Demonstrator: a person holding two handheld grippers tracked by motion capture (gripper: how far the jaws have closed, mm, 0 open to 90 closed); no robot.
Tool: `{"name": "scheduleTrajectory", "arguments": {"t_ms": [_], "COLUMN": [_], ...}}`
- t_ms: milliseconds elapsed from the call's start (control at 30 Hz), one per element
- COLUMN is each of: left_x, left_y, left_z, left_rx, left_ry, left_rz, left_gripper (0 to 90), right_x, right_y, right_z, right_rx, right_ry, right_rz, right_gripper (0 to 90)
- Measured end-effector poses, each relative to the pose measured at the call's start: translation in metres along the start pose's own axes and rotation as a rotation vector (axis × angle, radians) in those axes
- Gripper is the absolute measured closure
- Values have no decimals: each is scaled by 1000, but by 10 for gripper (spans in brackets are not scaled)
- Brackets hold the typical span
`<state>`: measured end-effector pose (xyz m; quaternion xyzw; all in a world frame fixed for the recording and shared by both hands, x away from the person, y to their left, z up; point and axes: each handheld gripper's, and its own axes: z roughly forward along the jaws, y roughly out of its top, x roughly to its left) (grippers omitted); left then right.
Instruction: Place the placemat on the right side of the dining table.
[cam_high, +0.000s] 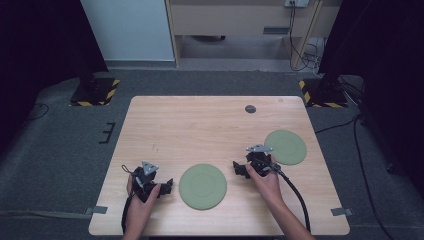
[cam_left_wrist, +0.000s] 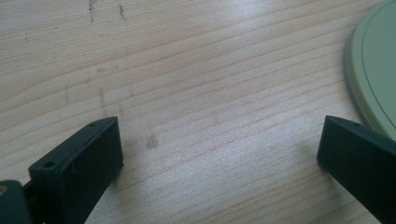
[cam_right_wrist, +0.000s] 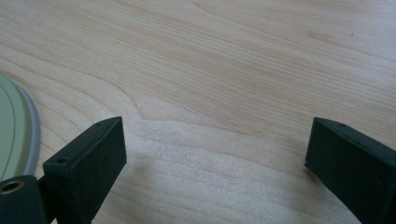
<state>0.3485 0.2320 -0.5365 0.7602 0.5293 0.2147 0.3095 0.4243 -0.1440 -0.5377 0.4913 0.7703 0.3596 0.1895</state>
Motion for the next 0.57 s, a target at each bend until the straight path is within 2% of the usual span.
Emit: {"name": "scheduleTrajectory", "arguments": {"t_ms": [133,267,467,567], "left_x": [0,0,0,0], "left_y": [0,0,0,0], "left_z": [0,0,0,0], "left_rx": [0,0,0,0], "left_ry": [0,0,0,0], "left_rz": [0,0,0,0], "left_gripper": [0,0,0,0], "right_x": [3,8,8,9], "right_y": [0,0,-1,-3], "right_z": [2,4,3,1], "right_rx": [14,40,50,50], "right_ry": [-11,-41,-30,-47], "right_rz": [0,-42,-46,-33], "right_gripper": [46,34,10,5]}}
